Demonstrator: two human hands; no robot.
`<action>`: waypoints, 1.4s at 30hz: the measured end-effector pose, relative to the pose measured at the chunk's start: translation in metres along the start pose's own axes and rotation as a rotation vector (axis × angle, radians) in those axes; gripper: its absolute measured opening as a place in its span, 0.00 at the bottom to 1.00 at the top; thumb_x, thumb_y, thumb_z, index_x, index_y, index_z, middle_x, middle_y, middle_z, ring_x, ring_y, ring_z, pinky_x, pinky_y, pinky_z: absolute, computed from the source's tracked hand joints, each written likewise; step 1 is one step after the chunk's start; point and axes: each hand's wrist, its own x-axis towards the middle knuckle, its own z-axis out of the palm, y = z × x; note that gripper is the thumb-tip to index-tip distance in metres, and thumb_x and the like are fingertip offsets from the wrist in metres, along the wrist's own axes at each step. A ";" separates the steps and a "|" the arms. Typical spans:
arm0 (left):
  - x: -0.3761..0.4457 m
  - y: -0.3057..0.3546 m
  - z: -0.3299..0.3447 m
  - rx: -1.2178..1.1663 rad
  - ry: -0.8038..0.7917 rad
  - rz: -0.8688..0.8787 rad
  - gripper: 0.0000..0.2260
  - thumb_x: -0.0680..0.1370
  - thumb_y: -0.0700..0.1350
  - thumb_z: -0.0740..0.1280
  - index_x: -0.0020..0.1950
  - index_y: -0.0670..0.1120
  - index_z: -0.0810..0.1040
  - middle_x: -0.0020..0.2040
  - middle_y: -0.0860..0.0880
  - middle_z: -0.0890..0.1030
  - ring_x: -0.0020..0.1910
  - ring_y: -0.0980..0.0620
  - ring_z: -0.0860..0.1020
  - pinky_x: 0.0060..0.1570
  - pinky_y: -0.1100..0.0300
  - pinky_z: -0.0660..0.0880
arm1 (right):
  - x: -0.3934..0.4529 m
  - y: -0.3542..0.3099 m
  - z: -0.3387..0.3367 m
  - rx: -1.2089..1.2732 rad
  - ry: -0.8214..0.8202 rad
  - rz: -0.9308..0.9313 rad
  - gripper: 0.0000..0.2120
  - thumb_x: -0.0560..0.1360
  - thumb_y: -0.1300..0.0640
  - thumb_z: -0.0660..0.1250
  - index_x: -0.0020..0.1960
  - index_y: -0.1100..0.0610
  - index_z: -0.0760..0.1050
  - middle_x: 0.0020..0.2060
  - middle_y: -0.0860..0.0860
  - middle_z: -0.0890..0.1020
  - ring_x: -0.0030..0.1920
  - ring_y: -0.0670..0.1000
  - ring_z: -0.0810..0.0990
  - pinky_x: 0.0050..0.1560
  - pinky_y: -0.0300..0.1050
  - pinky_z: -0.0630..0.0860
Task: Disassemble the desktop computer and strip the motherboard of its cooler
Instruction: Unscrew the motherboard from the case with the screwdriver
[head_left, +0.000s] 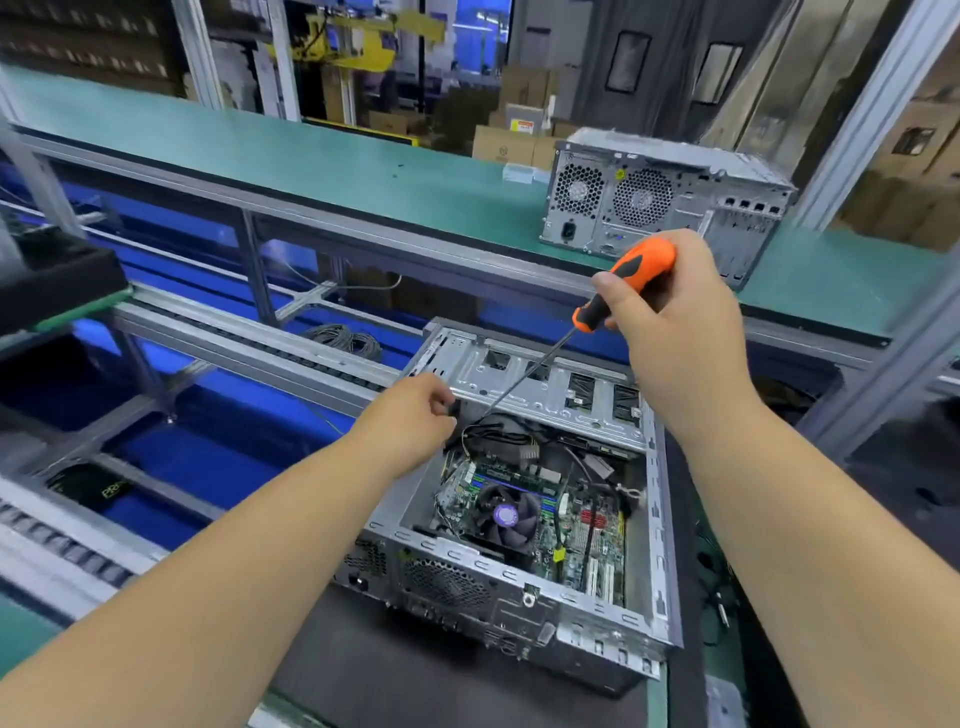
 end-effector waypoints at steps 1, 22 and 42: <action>0.005 -0.005 0.002 0.012 -0.009 0.003 0.07 0.74 0.44 0.68 0.47 0.56 0.75 0.42 0.54 0.78 0.42 0.52 0.78 0.42 0.58 0.75 | 0.003 0.001 0.004 -0.001 -0.010 0.006 0.08 0.77 0.56 0.68 0.49 0.56 0.69 0.36 0.41 0.79 0.36 0.42 0.84 0.37 0.33 0.76; 0.092 0.010 0.023 0.780 -0.771 0.000 0.24 0.82 0.52 0.59 0.77 0.47 0.63 0.76 0.47 0.65 0.73 0.46 0.65 0.69 0.53 0.61 | 0.071 0.005 0.019 -0.154 -0.082 0.005 0.08 0.77 0.52 0.68 0.48 0.52 0.69 0.36 0.41 0.80 0.38 0.45 0.83 0.44 0.50 0.80; 0.138 -0.012 0.073 1.017 -1.106 0.009 0.17 0.82 0.48 0.61 0.65 0.39 0.77 0.61 0.42 0.77 0.52 0.47 0.73 0.55 0.58 0.70 | 0.101 0.062 0.089 -0.355 -0.427 0.098 0.14 0.78 0.47 0.66 0.54 0.57 0.69 0.40 0.51 0.79 0.40 0.51 0.79 0.43 0.48 0.74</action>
